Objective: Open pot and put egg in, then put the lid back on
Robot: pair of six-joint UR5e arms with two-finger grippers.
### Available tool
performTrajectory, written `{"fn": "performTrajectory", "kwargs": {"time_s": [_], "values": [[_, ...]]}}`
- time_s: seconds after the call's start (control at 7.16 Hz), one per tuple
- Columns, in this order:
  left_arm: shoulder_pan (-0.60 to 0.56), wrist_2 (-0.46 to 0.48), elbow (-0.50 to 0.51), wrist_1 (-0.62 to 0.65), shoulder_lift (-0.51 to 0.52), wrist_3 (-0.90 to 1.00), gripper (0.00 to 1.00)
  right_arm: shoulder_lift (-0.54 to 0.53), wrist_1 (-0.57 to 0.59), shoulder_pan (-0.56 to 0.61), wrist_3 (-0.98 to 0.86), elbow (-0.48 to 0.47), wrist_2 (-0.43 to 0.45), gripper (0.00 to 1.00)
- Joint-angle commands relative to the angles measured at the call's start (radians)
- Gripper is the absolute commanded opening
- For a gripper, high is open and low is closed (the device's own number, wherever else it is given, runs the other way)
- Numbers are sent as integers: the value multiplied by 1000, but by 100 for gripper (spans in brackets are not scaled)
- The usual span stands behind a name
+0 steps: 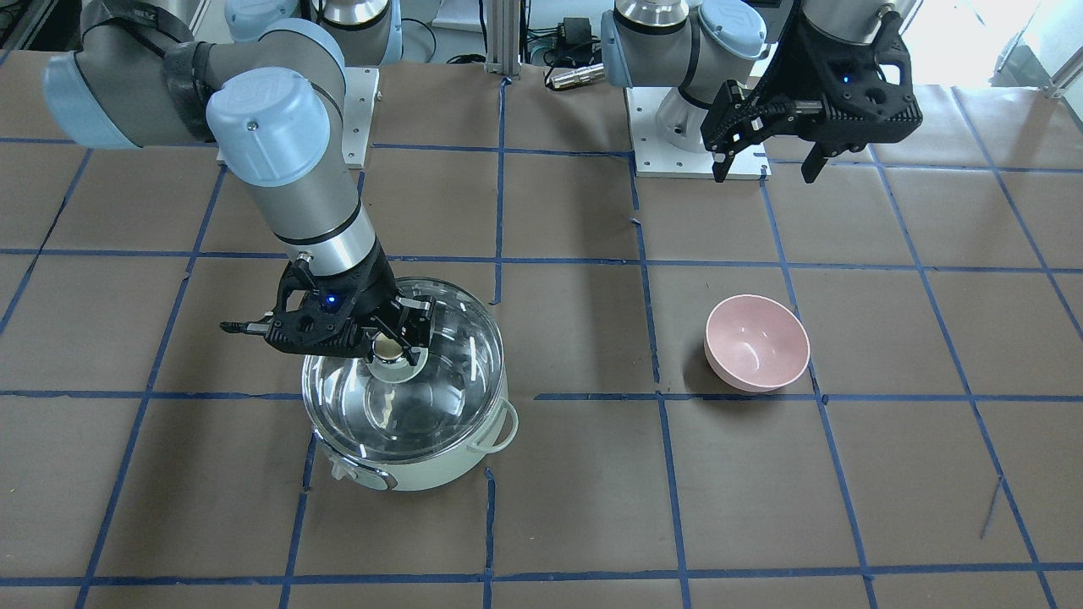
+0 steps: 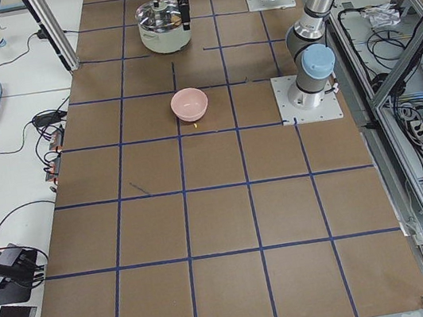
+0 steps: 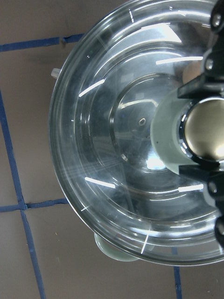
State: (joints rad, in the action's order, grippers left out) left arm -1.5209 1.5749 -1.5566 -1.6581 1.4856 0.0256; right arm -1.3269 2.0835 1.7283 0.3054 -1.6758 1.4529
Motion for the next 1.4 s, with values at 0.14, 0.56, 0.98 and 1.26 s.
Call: {"fn": "performTrajectory", "kwargs": {"time_s": [0.14, 0.56, 0.98, 1.26], "values": [[7, 5, -11, 0, -5, 0, 100, 0, 1, -6, -11, -1, 0, 38], [4, 2, -23, 1, -5, -1, 100, -2, 1, -6, 0, -2, 11, 87], [4, 2, -26, 0, -7, 0, 100, -37, 10, -30, -12, 30, 18, 100], [2, 2, -26, 0, -7, 0, 100, -107, -32, -154, -75, 34, 15, 100]]}}
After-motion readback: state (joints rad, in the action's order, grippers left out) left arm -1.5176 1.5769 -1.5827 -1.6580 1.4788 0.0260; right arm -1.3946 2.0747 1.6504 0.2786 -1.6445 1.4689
